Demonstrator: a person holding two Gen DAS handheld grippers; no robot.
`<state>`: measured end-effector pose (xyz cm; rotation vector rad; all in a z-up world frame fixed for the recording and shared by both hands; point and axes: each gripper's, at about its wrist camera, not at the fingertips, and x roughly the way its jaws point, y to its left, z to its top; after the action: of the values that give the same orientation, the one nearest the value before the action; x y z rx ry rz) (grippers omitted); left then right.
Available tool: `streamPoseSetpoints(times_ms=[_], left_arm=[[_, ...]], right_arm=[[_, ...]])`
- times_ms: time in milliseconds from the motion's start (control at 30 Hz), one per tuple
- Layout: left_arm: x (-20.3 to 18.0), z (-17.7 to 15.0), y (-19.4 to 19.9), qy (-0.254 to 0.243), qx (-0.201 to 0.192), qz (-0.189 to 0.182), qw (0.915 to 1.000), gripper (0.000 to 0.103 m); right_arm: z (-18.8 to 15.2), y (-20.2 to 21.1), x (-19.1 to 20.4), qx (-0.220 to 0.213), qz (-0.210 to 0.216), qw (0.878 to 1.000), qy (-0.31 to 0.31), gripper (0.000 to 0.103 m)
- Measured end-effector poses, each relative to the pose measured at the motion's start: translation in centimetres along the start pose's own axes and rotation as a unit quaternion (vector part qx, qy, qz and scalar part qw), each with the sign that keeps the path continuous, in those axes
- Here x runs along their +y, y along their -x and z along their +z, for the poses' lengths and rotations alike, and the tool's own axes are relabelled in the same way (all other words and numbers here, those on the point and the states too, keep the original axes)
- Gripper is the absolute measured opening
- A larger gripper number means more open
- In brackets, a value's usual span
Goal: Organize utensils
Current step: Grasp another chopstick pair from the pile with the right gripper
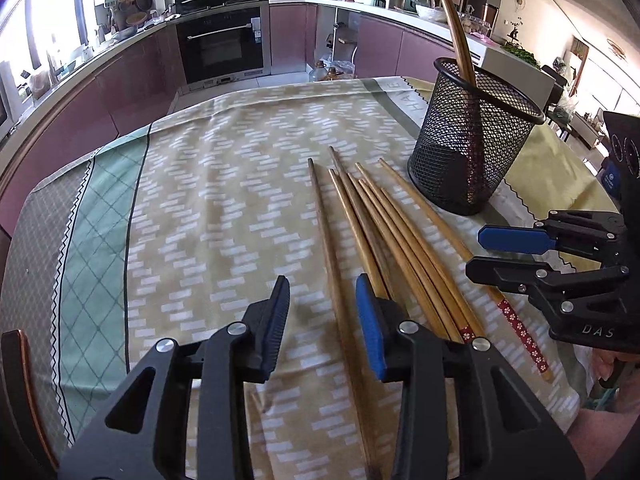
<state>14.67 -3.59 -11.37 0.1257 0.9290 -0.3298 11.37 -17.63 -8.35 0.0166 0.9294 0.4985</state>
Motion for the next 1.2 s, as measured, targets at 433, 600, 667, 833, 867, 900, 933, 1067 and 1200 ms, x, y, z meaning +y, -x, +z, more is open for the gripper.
streamPoseSetpoints(times_ms=[433, 600, 667, 833, 867, 900, 933, 1067, 1200], left_arm=[[-0.6, 2.1, -2.1, -0.005, 0.008, 0.011, 0.9999, 0.024], [-0.7, 2.4, -2.4, 0.001, 0.007, 0.006, 1.0, 0.009], [-0.6, 2.5, -2.4, 0.007, 0.006, 0.005, 0.9999, 0.009], [-0.3, 2.4, -2.2, 0.027, 0.004, -0.004, 0.9996, 0.008], [-0.2, 2.3, -2.1, 0.029, 0.004, -0.005, 0.9996, 0.008], [-0.2, 2.2, -2.0, 0.031, 0.003, -0.006, 0.9995, 0.008], [-0.2, 2.2, -1.8, 0.033, 0.002, -0.007, 0.9994, 0.008], [0.1, 1.9, -0.6, 0.041, -0.007, -0.017, 0.999, 0.008], [0.2, 1.7, 1.0, 0.044, -0.021, -0.035, 0.9982, 0.008]], right_arm=[[1.3, -1.6, 1.1, -0.002, -0.046, 0.999, 0.011, 0.02], [1.5, -1.7, 0.6, -0.005, -0.037, 0.999, -0.003, 0.011], [1.5, -1.6, 0.3, -0.005, -0.03, 0.999, -0.013, 0.008], [1.5, -1.4, -0.1, -0.009, -0.011, 0.999, -0.03, 0.006], [1.4, -1.3, -0.2, -0.01, -0.01, 0.999, -0.03, 0.006], [1.4, -1.2, -0.2, -0.011, -0.01, 0.999, -0.03, 0.006], [1.3, -1.0, -0.3, -0.013, -0.008, 0.999, -0.031, 0.006], [1.1, 0.0, -0.5, -0.025, 0.001, 0.999, -0.031, 0.006], [0.8, 1.4, -0.2, -0.04, 0.016, 0.999, -0.026, 0.006]])
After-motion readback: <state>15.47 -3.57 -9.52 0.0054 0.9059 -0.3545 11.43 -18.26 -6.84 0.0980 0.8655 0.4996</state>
